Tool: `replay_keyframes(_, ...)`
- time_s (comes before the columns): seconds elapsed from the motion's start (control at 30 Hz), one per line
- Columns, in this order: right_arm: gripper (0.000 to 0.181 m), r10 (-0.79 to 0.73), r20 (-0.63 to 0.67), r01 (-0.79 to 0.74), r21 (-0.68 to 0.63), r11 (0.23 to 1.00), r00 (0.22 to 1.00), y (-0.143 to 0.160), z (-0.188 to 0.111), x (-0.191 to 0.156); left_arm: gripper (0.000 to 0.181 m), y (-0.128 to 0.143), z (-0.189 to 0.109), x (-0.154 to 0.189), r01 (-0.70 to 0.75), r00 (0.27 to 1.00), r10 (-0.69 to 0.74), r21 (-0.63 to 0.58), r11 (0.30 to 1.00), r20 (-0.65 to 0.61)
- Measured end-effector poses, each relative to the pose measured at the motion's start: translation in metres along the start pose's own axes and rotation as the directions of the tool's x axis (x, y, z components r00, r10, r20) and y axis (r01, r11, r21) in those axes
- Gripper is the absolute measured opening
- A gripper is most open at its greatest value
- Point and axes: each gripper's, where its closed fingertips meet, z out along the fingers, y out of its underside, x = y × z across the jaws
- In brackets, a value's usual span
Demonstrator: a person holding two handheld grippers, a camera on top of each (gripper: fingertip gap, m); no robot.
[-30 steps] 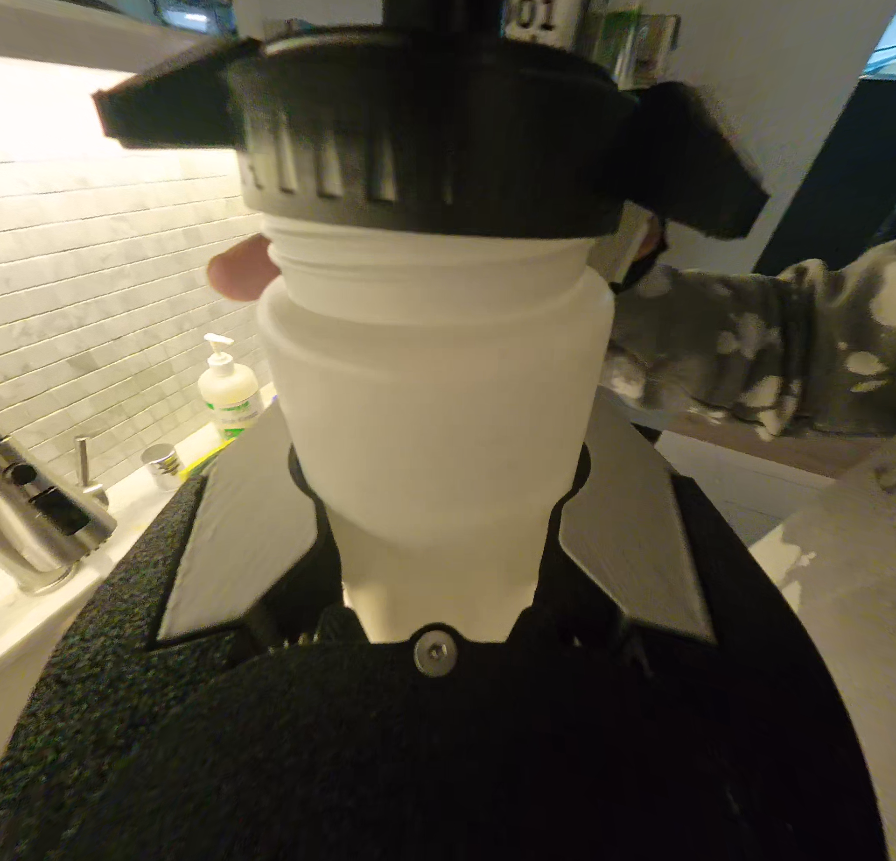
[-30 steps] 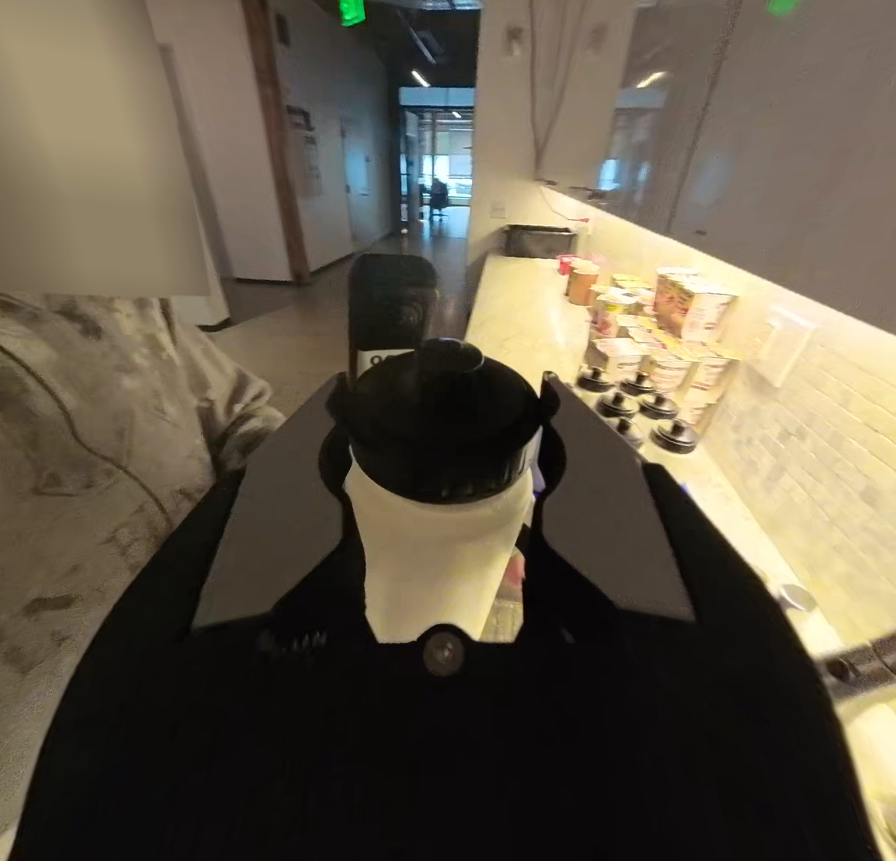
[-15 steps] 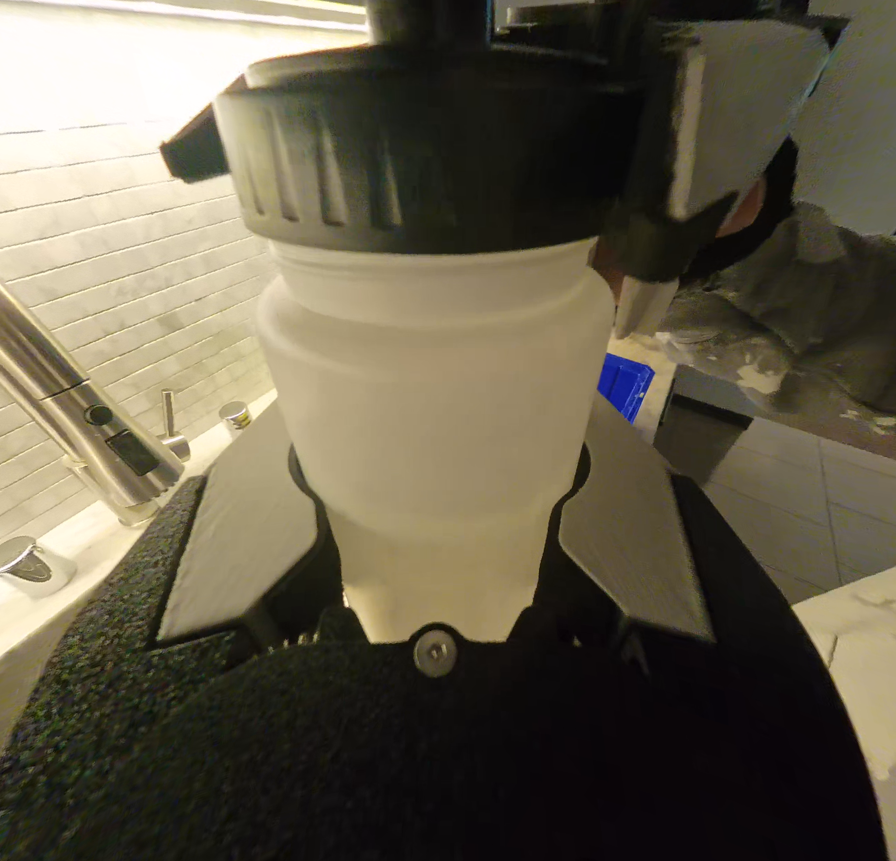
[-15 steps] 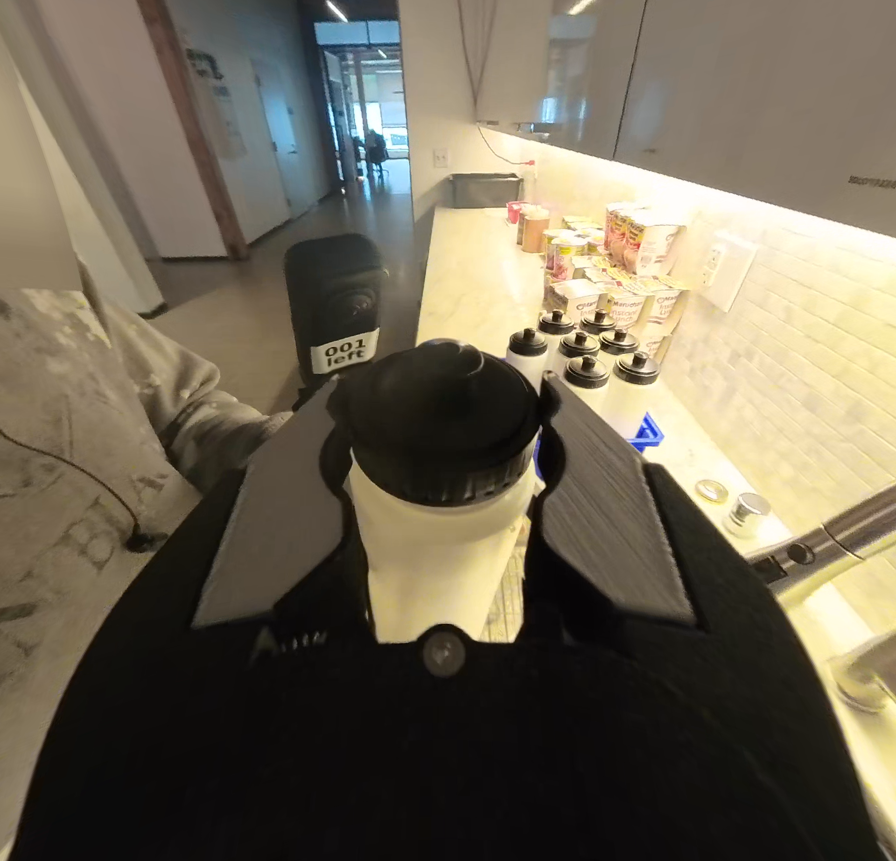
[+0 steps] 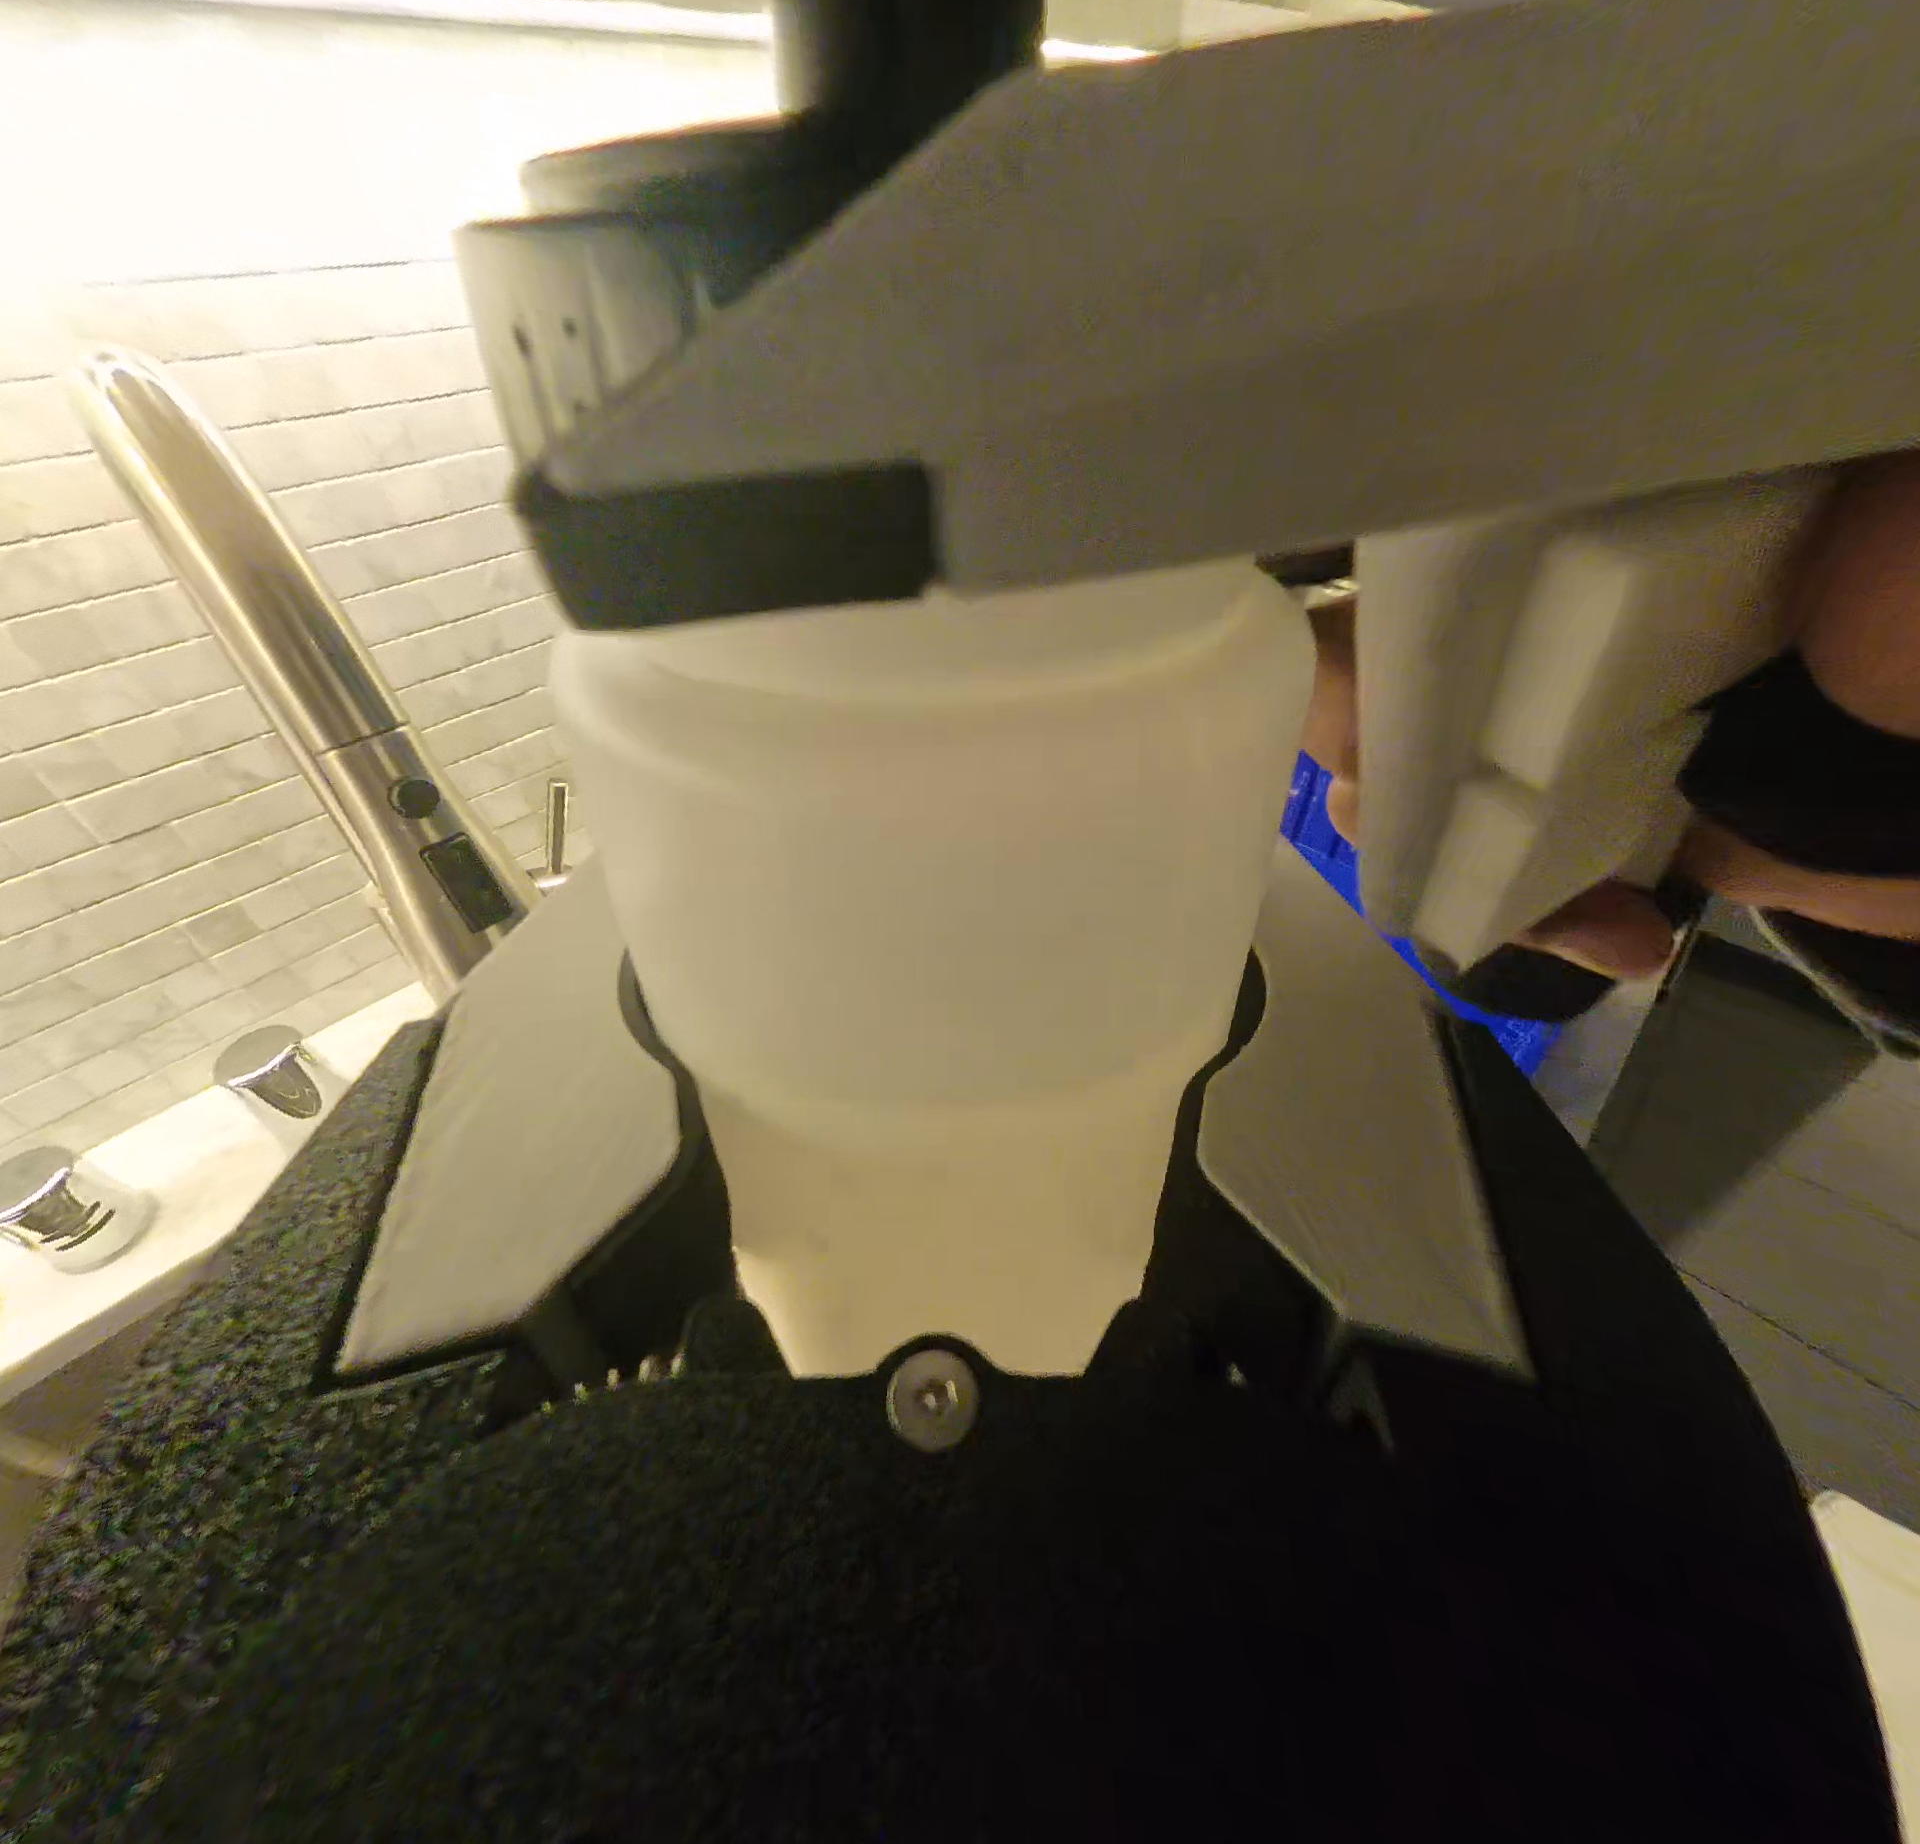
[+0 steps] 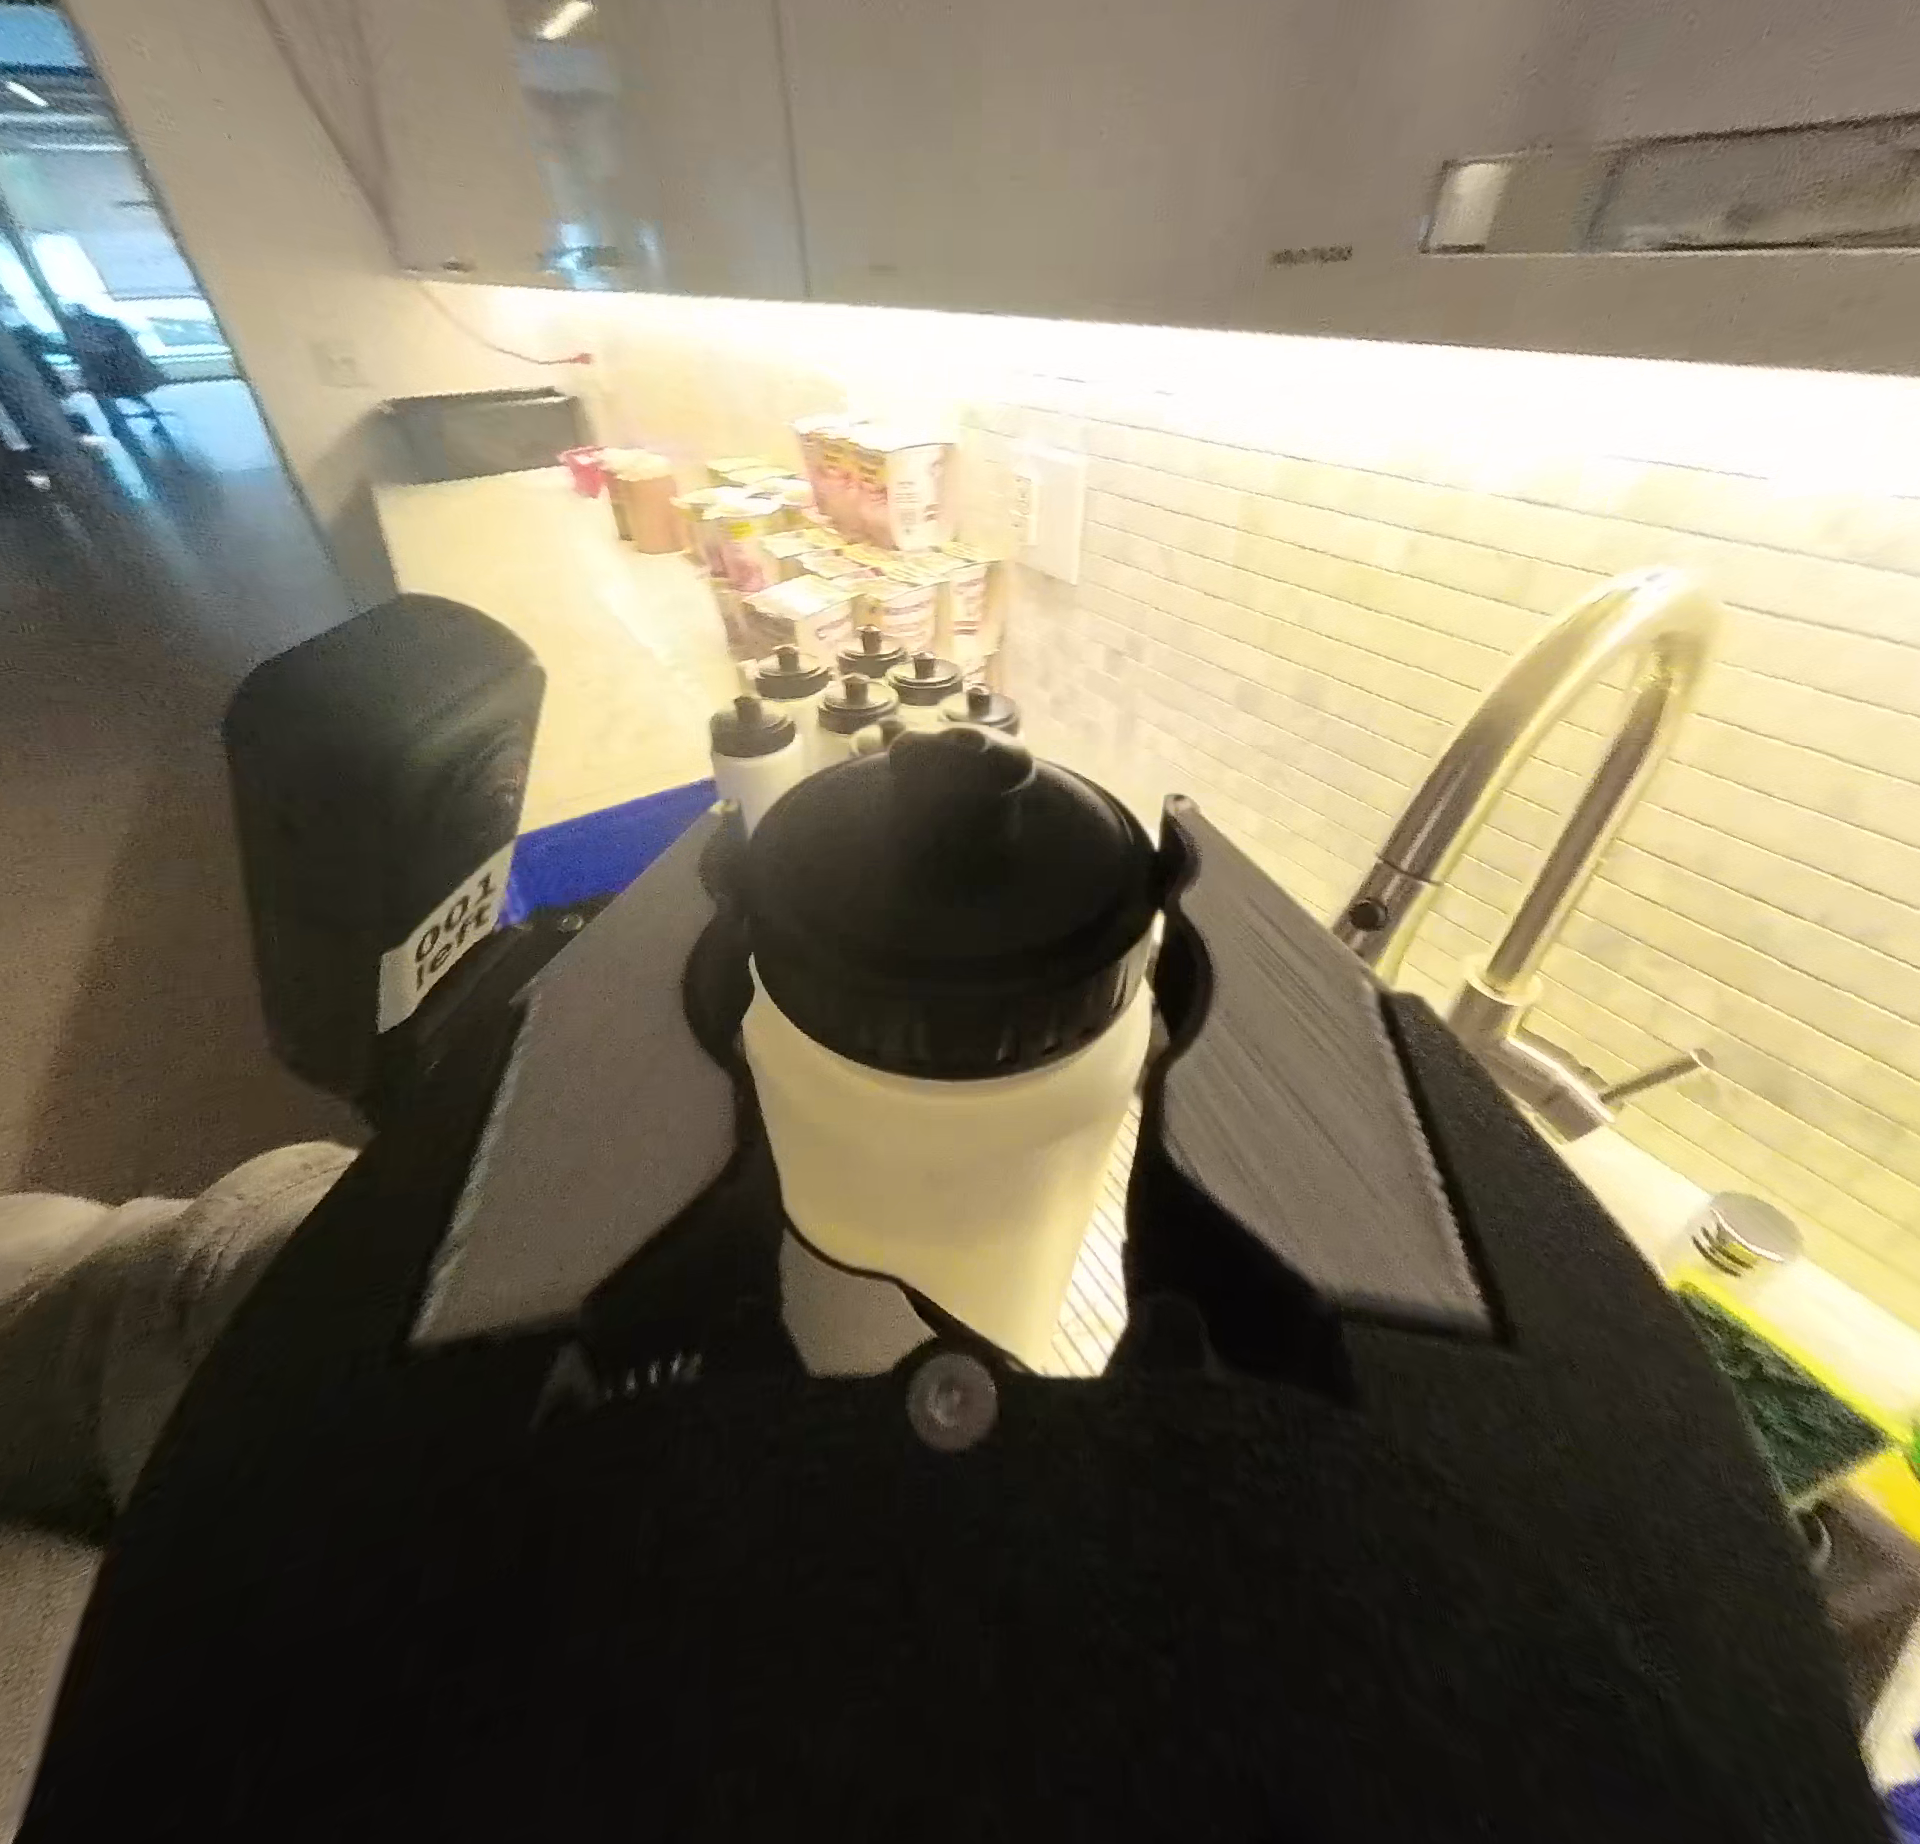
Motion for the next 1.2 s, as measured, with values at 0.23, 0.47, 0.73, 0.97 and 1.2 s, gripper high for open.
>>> replay_keyframes(0.23,0.105,0.005,0.112,-0.007,0.018,1.0,0.994,0.003,-0.011,-0.008,0.103,0.003,0.002,-0.002,0.006,1.0,-0.006,-0.002,1.0,-0.014)
replay_keyframes(0.47,0.09,-0.071,0.089,0.066,0.054,0.996,0.994,0.014,-0.032,-0.019,0.104,0.008,0.004,-0.016,0.044,0.999,-0.044,-0.01,0.999,0.012)
replay_keyframes(0.73,0.102,0.013,0.149,-0.026,0.084,0.996,0.989,0.003,-0.024,0.003,0.103,0.01,0.002,-0.014,0.027,1.0,-0.027,-0.011,1.0,-0.004)
replay_keyframes(0.97,0.098,0.003,0.141,-0.017,0.099,0.995,0.99,0.016,-0.032,-0.014,0.103,0.015,0.008,-0.016,0.037,0.999,-0.036,-0.023,0.999,0.01)
replay_keyframes(1.2,0.099,0.032,0.144,-0.047,0.099,0.994,0.989,0.01,-0.037,0.003,0.104,0.018,0.007,-0.015,0.039,0.999,-0.04,-0.026,0.999,-0.016)
